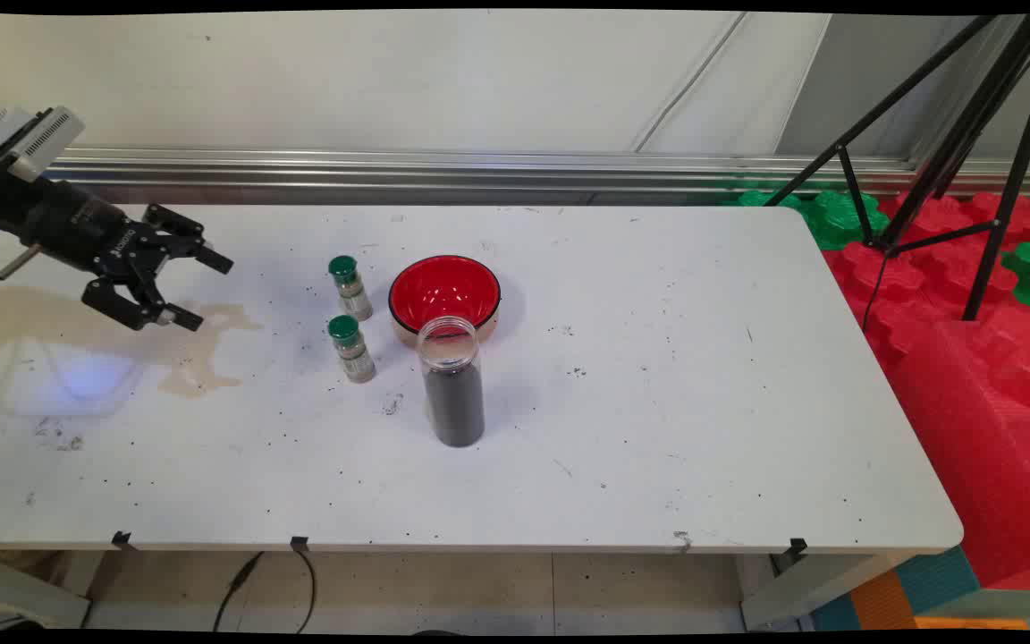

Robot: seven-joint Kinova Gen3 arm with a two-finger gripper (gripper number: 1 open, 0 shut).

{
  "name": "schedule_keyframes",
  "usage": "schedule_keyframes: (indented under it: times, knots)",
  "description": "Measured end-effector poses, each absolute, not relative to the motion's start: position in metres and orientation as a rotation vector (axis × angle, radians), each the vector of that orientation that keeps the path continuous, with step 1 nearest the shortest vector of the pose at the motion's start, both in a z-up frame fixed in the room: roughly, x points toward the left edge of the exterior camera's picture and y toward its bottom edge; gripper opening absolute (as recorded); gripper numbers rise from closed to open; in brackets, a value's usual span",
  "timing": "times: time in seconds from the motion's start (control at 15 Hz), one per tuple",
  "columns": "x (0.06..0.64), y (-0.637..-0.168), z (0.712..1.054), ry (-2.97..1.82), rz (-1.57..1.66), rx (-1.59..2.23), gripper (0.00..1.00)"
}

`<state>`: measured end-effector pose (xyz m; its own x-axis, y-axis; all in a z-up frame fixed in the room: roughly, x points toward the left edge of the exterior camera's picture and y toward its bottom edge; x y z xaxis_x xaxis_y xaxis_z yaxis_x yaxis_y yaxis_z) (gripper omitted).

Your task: Pick up the black seasoning powder from the table

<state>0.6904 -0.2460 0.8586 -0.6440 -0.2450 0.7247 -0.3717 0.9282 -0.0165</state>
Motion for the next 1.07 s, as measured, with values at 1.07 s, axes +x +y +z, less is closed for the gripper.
schedule_keyframes:
  times: [1.07]
  knots:
    - [0.643, -0.265, 0.817, -2.050, 0.216, 0.310, 1.00]
